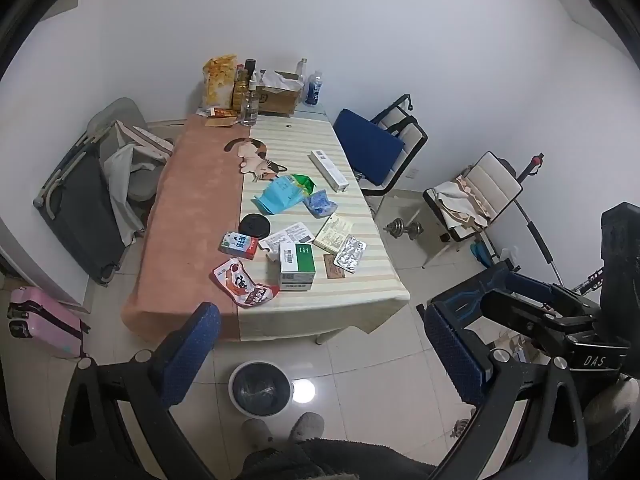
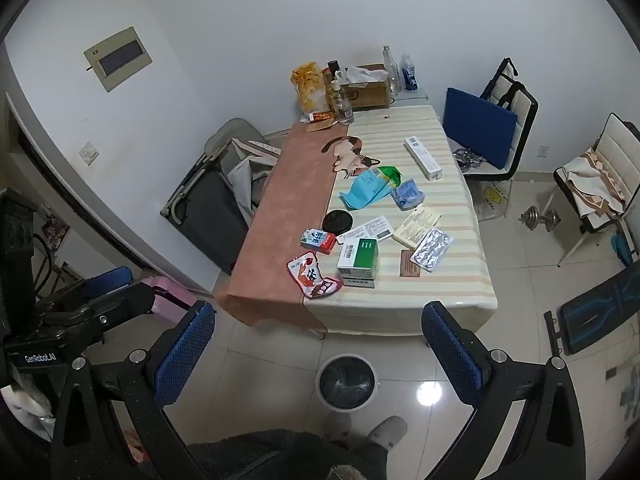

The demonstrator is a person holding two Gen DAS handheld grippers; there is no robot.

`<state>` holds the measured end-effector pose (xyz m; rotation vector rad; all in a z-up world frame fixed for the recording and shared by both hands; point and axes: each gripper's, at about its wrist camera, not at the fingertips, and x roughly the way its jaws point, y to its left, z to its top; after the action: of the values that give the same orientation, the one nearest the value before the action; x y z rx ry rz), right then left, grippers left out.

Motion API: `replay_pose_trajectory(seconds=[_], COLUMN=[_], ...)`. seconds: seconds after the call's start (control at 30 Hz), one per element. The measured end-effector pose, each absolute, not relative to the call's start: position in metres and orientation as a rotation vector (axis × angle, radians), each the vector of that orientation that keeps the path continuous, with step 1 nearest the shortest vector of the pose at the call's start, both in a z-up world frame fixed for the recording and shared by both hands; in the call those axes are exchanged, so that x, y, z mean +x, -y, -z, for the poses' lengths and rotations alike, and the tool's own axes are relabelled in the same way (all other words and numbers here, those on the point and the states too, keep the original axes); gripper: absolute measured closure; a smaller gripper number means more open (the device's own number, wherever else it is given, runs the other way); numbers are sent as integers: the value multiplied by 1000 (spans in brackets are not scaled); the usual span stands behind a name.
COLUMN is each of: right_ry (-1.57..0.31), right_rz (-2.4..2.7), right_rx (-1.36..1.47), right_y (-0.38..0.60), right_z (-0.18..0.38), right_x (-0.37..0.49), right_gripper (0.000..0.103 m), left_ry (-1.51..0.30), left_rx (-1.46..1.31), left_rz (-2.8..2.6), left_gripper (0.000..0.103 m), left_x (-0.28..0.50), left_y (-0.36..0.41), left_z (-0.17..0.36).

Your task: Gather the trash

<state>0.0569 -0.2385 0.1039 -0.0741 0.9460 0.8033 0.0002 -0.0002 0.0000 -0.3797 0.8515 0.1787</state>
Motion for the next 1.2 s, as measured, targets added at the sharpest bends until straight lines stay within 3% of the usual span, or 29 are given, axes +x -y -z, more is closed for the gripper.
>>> replay_pose_trajectory(seconds=[1.2], right_ry=[-948], right_rz=[-814], right_rx=[-67], right_y=[239], right_z=[-104], right_x=[55], right_gripper=[0], left_ry=[-850], left_rx=[-387], left_rz=[-144], left_gripper=[0], left_x=[11], left_y=[30], left_z=[-5])
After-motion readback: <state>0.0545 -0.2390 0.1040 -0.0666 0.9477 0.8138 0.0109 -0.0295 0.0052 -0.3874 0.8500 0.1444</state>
